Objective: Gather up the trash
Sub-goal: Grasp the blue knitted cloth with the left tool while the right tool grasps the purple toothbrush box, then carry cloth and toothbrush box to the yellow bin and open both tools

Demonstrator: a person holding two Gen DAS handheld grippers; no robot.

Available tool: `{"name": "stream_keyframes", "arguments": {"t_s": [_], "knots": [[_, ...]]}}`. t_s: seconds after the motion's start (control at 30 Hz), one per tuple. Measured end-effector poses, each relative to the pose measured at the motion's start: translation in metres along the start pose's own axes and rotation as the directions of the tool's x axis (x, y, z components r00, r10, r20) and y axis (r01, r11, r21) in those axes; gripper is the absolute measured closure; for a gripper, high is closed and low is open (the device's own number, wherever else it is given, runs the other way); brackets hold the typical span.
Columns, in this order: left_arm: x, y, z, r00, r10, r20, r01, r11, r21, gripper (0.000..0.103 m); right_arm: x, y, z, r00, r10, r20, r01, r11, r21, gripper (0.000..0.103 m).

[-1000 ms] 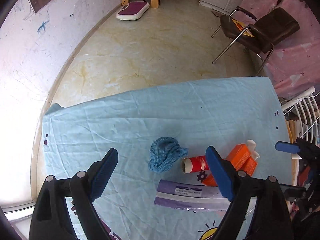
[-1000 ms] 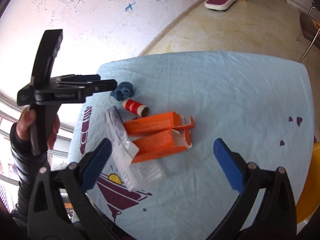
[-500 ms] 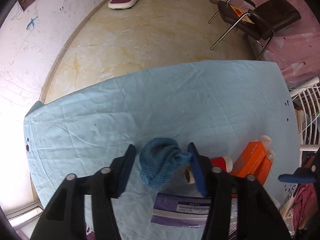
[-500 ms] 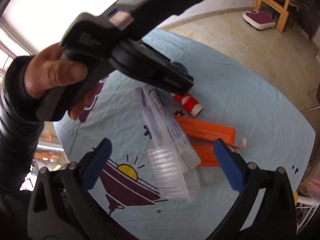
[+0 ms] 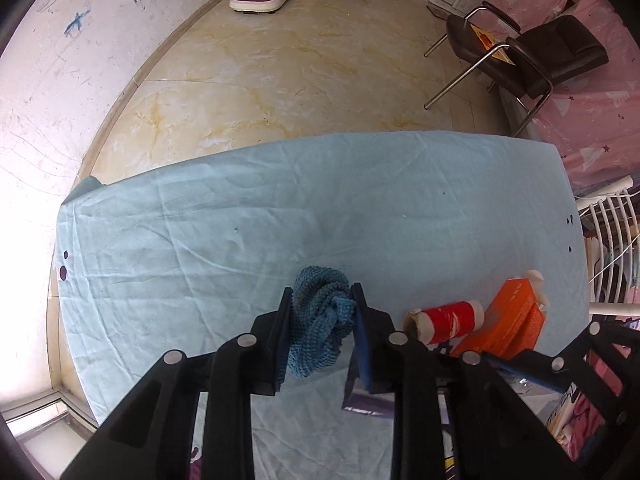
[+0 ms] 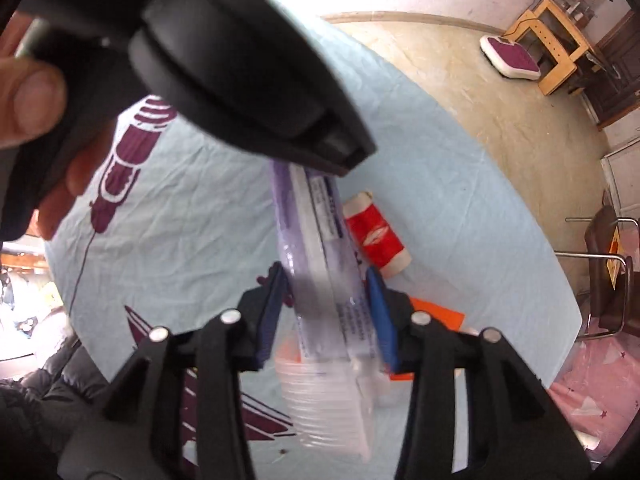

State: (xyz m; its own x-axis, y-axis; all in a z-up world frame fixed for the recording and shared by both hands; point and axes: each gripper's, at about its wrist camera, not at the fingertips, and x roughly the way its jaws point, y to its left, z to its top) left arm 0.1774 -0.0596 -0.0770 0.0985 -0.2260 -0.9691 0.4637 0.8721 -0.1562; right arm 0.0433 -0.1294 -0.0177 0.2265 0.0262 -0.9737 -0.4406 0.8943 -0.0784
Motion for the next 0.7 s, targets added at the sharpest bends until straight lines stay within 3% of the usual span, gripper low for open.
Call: {"name": "stream_keyframes", "arguments": {"t_s": [0.47, 0.6, 0.7], "knots": [[-0.041, 0.011, 0.001, 0.991, -0.078, 0.108, 0.085, 0.994, -0.066, 0.079, -0.047, -0.042, -0.019, 0.989, 0.003, 0.15, -0.022, 0.991, 0.129, 0.071], [-0.059, -0.025, 0.01, 0.98, -0.137, 0.146, 0.141, 0.99, -0.019, 0.079, -0.068, -0.086, -0.055, 0.978, -0.012, 0.209, -0.04, 0.969, 0.242, 0.071], [-0.064, -0.085, 0.017, 0.969, -0.196, 0.15, 0.187, 0.98, 0.07, 0.079, -0.085, -0.13, -0.1, 0.965, -0.037, 0.26, -0.06, 0.933, 0.356, 0.071]]}}
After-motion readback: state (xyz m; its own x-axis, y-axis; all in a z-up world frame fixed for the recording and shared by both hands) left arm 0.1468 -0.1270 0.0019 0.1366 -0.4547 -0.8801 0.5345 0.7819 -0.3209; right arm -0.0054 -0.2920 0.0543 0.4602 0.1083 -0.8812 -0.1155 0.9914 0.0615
